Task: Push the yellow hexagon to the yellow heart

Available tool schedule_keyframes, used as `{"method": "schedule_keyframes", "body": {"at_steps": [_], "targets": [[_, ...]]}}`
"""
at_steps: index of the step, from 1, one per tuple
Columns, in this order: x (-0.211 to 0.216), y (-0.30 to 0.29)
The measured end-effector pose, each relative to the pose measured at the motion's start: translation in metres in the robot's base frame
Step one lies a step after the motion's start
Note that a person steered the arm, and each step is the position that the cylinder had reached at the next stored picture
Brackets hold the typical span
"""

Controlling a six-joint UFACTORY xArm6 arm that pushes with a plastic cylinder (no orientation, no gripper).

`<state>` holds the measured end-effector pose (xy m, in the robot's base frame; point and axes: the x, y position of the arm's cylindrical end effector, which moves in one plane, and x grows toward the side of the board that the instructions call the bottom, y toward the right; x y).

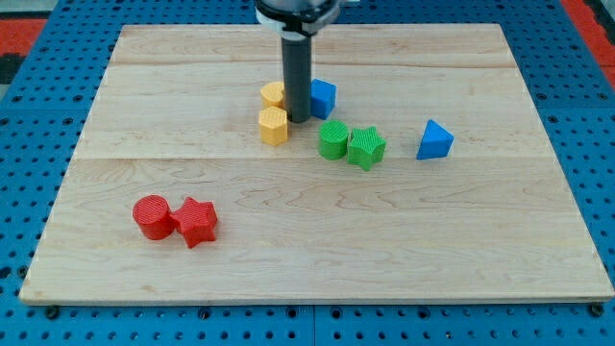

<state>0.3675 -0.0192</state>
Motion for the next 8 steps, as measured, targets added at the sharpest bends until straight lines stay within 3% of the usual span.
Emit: {"method": "schedule_keyframes", "body": {"at_steps": [1, 2, 3, 5, 6, 8], "targets": [[-0.038, 0.0], [-0.055, -0.05], [-0.013, -0.052], [0.013, -0.002], [0.055, -0.036], [0.068, -0.083]]}}
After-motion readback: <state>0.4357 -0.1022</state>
